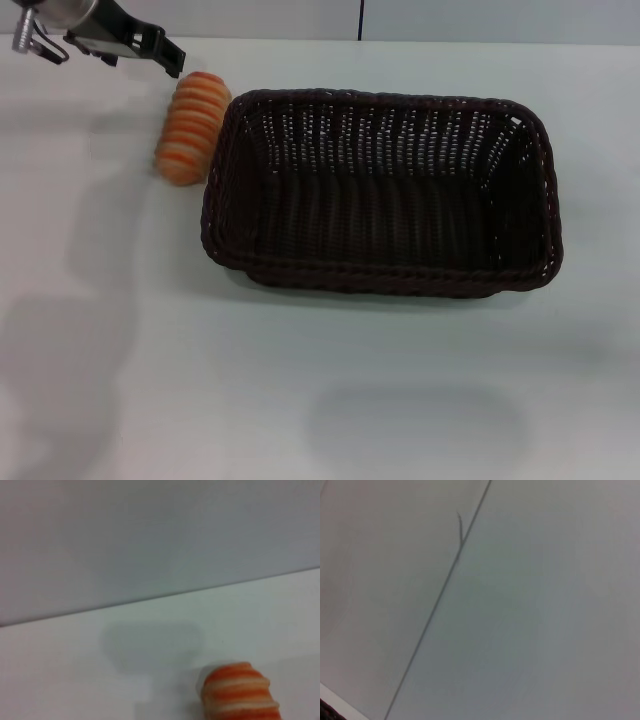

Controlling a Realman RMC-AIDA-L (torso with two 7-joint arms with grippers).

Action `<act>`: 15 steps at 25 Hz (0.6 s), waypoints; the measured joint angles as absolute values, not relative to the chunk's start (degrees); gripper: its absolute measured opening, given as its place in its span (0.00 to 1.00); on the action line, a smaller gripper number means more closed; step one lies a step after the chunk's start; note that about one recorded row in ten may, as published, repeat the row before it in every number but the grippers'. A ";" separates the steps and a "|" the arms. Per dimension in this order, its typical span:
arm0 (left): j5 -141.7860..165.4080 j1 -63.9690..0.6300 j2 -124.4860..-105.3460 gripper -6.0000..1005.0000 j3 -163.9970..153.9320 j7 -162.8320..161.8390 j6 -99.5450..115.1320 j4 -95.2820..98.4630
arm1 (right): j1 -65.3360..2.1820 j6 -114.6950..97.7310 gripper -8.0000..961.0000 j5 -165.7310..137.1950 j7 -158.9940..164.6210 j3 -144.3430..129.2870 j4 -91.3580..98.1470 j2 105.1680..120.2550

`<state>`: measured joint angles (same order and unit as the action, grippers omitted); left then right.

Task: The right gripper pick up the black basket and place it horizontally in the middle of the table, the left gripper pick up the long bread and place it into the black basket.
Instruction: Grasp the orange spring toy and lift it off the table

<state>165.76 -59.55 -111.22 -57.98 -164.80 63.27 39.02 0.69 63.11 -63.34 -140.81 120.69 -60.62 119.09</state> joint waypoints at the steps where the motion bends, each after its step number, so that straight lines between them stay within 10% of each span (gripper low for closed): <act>1: 165.76 -59.60 -111.22 0.69 -57.99 -164.80 63.00 38.36 | 0.32 63.11 0.57 -63.48 -140.80 120.48 -60.58 119.09; 15: 165.67 -59.17 -111.45 0.68 -58.10 -164.39 65.50 36.35 | -2.09 62.67 0.57 -64.49 -140.46 119.70 -61.77 119.28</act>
